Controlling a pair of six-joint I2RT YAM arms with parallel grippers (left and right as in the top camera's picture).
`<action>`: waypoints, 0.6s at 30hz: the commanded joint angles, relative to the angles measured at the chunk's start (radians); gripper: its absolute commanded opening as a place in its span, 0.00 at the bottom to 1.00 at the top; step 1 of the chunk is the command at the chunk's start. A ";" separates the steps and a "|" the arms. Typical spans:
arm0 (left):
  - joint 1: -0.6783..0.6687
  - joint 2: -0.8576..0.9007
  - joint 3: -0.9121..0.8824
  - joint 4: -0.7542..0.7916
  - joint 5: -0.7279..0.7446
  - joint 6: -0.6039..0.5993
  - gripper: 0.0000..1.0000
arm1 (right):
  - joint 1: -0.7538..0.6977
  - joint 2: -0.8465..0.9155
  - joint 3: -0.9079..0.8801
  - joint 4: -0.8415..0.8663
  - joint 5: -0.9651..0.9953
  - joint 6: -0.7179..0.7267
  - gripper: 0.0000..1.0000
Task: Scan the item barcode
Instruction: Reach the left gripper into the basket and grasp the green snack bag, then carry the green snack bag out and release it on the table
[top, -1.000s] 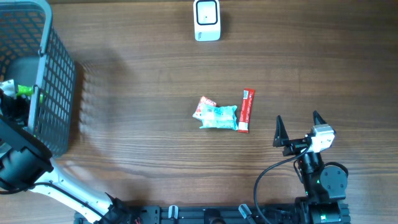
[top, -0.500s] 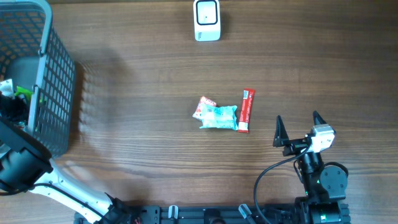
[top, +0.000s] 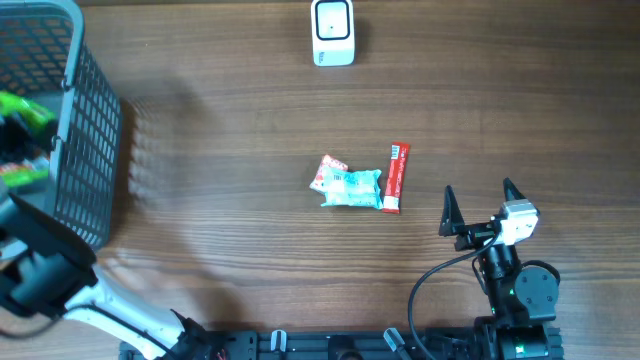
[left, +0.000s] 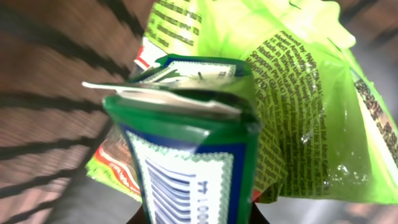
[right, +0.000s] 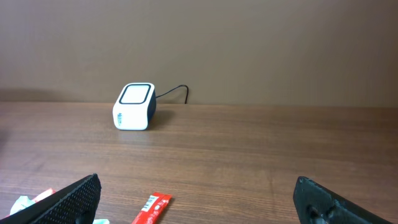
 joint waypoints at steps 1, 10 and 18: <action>-0.023 -0.246 0.116 0.029 0.019 -0.060 0.04 | -0.004 0.004 -0.001 0.003 0.006 -0.010 1.00; -0.170 -0.627 0.124 0.063 0.023 -0.284 0.04 | -0.004 0.004 -0.001 0.003 0.006 -0.010 1.00; -0.588 -0.668 0.123 -0.322 0.019 -0.499 0.04 | -0.004 0.004 -0.001 0.003 0.006 -0.010 1.00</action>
